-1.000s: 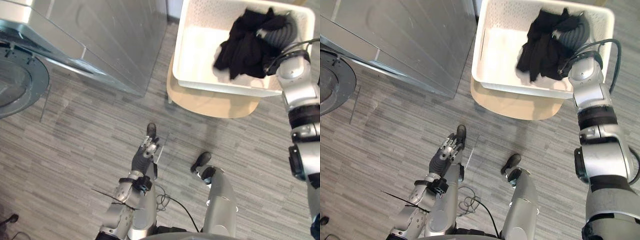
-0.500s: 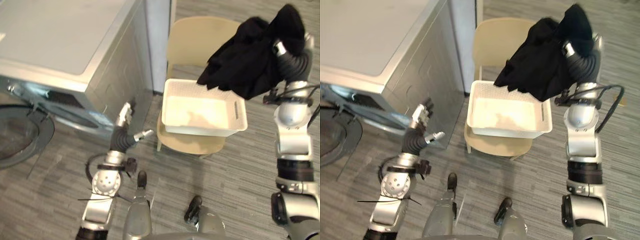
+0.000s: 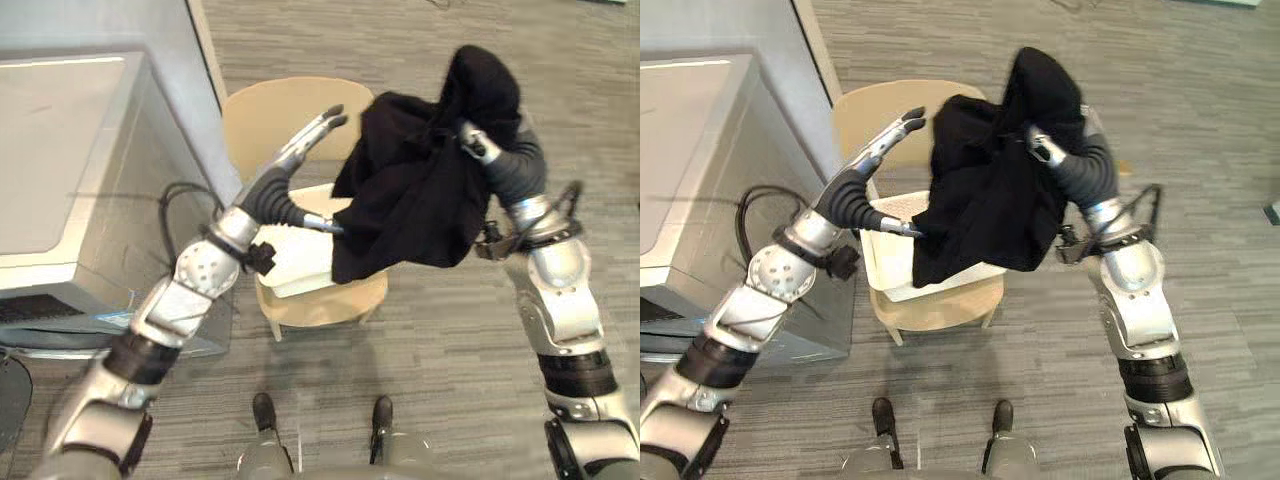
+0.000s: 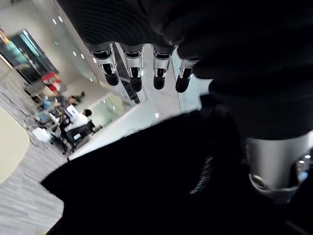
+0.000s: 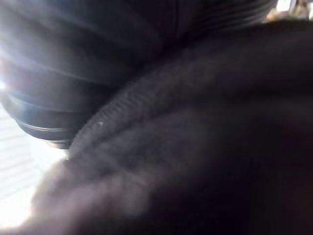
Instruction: Pick up the laundry basket with both hands and put the clothes into the washing machine.
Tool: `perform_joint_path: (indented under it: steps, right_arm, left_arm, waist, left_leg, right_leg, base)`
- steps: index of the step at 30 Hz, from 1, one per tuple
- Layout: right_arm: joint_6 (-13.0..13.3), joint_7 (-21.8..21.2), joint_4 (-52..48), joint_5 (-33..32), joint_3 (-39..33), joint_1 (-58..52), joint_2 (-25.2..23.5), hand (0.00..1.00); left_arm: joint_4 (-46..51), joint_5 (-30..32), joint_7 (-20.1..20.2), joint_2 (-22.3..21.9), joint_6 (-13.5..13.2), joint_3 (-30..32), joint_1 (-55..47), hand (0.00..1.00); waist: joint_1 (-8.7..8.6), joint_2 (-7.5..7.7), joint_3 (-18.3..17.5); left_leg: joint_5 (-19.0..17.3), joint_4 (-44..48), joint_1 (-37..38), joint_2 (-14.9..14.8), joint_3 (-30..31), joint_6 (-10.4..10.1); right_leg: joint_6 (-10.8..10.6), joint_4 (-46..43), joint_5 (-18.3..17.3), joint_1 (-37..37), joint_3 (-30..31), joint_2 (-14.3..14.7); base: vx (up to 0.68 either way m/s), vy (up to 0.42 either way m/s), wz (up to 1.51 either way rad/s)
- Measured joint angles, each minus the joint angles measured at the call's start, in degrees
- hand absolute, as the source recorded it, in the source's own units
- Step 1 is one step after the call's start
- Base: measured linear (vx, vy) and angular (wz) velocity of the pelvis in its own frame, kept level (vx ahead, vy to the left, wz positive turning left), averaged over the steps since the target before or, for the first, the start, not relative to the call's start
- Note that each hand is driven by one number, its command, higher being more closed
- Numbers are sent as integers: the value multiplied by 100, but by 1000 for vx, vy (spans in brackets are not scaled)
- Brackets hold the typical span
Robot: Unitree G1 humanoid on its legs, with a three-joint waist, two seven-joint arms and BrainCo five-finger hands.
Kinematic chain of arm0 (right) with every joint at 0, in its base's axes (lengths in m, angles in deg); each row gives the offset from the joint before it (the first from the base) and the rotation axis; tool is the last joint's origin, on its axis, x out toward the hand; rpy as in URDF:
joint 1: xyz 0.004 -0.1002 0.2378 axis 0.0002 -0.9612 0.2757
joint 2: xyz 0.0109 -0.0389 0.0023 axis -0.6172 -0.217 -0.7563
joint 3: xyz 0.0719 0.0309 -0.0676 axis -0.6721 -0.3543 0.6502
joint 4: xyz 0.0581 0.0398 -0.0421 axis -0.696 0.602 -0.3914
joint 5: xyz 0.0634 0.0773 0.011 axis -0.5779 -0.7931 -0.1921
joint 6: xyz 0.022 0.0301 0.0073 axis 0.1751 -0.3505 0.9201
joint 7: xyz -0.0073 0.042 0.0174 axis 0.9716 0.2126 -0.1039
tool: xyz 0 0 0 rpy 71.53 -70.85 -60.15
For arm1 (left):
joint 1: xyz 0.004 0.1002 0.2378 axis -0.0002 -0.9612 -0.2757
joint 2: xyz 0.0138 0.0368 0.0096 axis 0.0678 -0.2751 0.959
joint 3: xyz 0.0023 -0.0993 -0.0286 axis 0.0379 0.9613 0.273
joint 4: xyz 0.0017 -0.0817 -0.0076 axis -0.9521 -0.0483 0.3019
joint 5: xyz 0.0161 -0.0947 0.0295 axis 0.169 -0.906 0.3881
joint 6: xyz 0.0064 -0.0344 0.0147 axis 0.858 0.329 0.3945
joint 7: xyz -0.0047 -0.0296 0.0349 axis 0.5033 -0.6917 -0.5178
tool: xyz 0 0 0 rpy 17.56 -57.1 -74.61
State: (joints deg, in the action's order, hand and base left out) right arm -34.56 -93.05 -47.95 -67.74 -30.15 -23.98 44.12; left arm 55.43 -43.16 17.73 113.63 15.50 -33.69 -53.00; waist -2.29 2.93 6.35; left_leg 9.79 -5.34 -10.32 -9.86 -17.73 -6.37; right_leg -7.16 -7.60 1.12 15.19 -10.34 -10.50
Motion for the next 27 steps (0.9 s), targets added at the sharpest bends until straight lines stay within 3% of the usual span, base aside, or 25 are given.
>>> perform_joint_path:
  steps: [3,8,12,18,23,24,27]
  right_arm:
    - [13,-123,1,-377,658,591,39,100]
    - [12,-186,2,-715,822,861,42,100]
    - [12,-186,1,-826,837,861,20,100]
    - [13,-173,2,-942,1031,874,-219,100]
    - [22,-167,3,-945,1035,870,-347,100]
    - [30,-164,4,-945,1034,866,-407,100]
    - [34,-157,41,-939,1035,822,-522,100]
  left_arm:
    - [-501,-68,-13,-4,1,-120,639,0]
    - [-866,-408,-121,-23,-2,-198,1365,0]
    - [-948,-1446,-92,-75,19,-203,1448,0]
    - [-1037,-3172,361,-147,133,-244,1478,0]
    - [-1036,-3743,412,-306,170,-196,1446,0]
    - [-1036,-3785,394,-377,169,-156,1433,100]
    - [-1029,-3781,297,-720,142,172,1272,100]
  waist:
    - [-35,-27,85]
    - [-24,-134,315]
    - [-39,-169,367]
    - [-49,-224,500]
    - [-38,-227,549]
    - [-39,-227,549]
    - [-68,-227,549]
  left_leg:
    - [2,1,-11,-1,-105,2]
    - [3,1,-43,0,-62,4]
    - [4,29,-99,0,1,6]
    - [3,40,-81,-2,63,6]
    - [2,37,-90,-2,72,5]
    - [2,37,-90,-2,71,5]
    - [2,36,-87,-3,66,5]
  right_leg:
    - [5,-10,52,109,137,18]
    - [6,-26,53,123,114,18]
    - [5,-26,52,146,83,17]
    - [3,-51,50,110,43,13]
    - [1,-50,44,107,23,10]
    - [1,-49,44,108,24,9]
    - [1,-46,44,109,26,9]
  base:
    - [-17,0,-25]
    - [10,-8,3]
    - [62,-9,3]
    - [39,-2,2]
    - [0,0,1]
    - [0,0,0]
    - [0,0,0]
